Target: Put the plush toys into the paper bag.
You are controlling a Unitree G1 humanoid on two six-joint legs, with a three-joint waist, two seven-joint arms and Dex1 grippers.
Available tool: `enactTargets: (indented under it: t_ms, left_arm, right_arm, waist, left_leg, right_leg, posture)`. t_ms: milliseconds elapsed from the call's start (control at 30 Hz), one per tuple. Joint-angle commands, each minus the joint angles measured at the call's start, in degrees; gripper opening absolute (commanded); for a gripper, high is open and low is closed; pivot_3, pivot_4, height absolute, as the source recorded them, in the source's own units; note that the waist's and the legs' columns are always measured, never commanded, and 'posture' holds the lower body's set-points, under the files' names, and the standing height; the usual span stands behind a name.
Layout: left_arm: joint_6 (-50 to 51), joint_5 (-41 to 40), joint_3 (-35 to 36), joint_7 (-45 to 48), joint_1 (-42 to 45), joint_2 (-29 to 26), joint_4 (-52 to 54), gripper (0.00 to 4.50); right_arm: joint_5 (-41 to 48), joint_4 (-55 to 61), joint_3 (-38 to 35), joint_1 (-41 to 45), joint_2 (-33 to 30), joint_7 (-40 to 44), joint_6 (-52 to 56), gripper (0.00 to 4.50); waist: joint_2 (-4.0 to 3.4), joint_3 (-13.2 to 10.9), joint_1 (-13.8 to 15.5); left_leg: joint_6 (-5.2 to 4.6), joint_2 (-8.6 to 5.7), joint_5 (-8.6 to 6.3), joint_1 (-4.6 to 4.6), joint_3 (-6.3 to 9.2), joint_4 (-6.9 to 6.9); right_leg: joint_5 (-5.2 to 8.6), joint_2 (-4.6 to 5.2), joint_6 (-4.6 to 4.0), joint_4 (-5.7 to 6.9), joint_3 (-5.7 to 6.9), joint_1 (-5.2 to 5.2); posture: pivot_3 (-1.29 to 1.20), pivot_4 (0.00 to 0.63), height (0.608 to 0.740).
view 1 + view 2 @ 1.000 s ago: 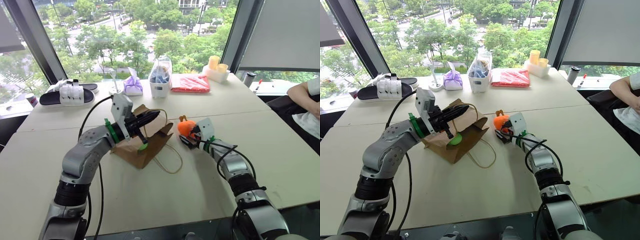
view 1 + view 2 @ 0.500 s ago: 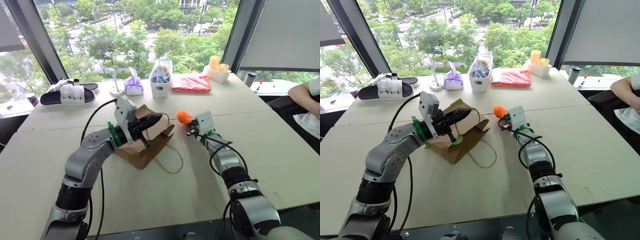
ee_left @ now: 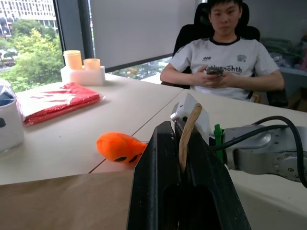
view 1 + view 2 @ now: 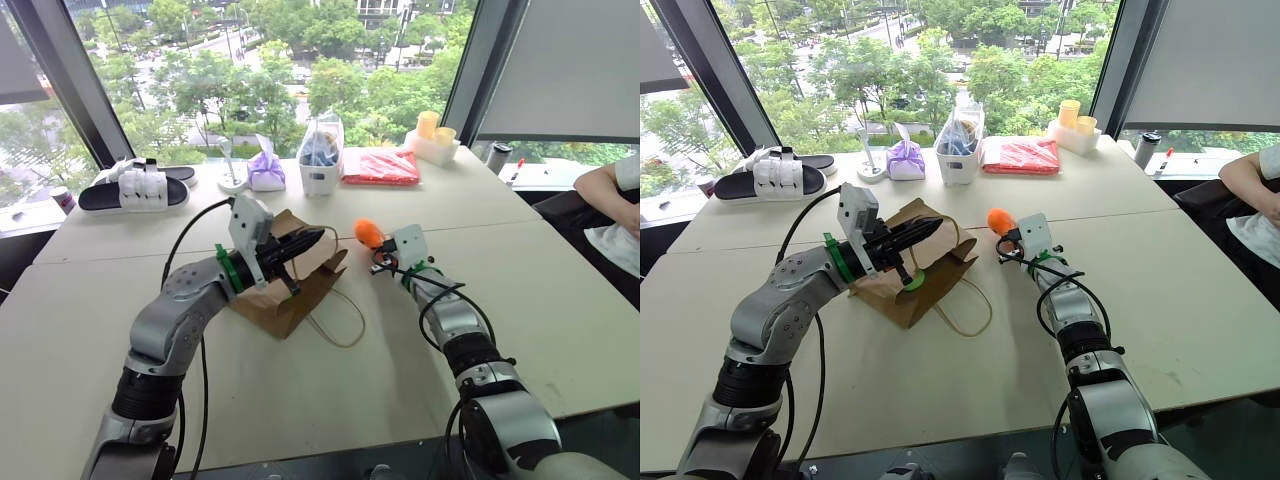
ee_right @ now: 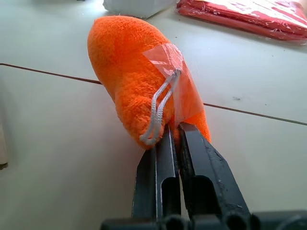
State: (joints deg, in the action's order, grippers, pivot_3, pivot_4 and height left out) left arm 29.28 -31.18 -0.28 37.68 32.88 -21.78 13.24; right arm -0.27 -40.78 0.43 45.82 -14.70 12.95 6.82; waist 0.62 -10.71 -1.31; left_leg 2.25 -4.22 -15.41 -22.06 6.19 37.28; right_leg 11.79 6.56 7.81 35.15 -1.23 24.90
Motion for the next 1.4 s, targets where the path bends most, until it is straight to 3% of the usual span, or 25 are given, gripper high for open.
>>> enactTargets:
  t_ms: [33, 200, 533, 867, 1033, 1400]
  left_arm:
    - [-1.34, 0.19, 0.43, 0.07, 0.23, 0.18, 1.98, 0.0]
    - [-1.31, 0.33, 0.33, 0.1, 0.28, 0.23, 2.02, 0.0]
    - [-1.39, 0.45, 0.79, 0.57, -0.08, -0.33, 2.04, 0.0]
    - [-2.03, -0.16, 2.57, 1.54, 3.4, -0.52, -2.17, 0.0]
    - [-1.6, -0.72, 3.1, 1.98, 5.85, -0.34, -4.04, 0.0]
    - [1.4, -3.58, 3.46, 1.81, 7.18, -0.52, -2.61, 0.0]
  right_arm:
    - [0.32, 2.89, -0.67, 0.98, -0.34, 0.78, -0.68, 0.03]
    - [0.15, 6.7, -0.14, -0.53, -0.51, 2.0, 1.71, 0.03]
    - [3.33, 48.53, 0.03, -16.39, -5.04, 7.91, 23.94, 0.03]
    - [13.35, 77.26, -2.55, -27.48, -12.52, 14.24, 43.77, 0.03]
    - [13.93, 77.85, 1.86, -27.46, -10.01, 12.38, 44.83, 0.03]
    - [7.52, 53.79, 14.3, -16.67, 1.19, 9.87, 29.76, 0.03]
  waist:
    - [0.0, 0.0, 0.0]
    - [0.0, 0.0, 0.02]
    - [0.0, 0.0, 0.39]
    - [0.02, 0.0, 0.68]
    - [0.02, 0.0, 0.47]
    - [0.02, 0.0, 0.41]
  left_leg:
    - [0.0, 0.0, 0.0, 0.0, 0.0, 0.0]
    - [0.0, 0.0, 0.0, 0.0, 0.0, 0.0]
    - [-0.23, -0.01, -0.13, -0.07, 0.09, 0.02]
    - [-0.28, -0.01, -0.16, -0.06, 0.09, 0.09]
    - [-0.29, 0.01, -0.16, -0.02, 0.08, 0.09]
    - [-0.25, 0.0, -0.14, -0.02, 0.1, 0.09]
  right_leg:
    - [0.0, 0.0, 0.0, 0.0, 0.0, 0.0]
    - [0.0, 0.0, 0.0, 0.0, 0.0, 0.0]
    - [0.0, 0.01, 0.0, -0.02, 0.02, 0.02]
    - [0.0, 0.0, 0.01, -0.04, 0.07, -0.06]
    - [0.0, 0.0, 0.01, -0.01, 0.07, -0.07]
    - [0.0, -0.01, 0.0, 0.0, 0.07, -0.05]
  posture:
    - [0.0, 0.15, 0.74]
    - [0.0, 0.15, 0.74]
    - [0.0, 0.15, 0.74]
    - [0.0, 0.15, 0.74]
    - [0.0, 0.15, 0.74]
    - [0.0, 0.15, 0.74]
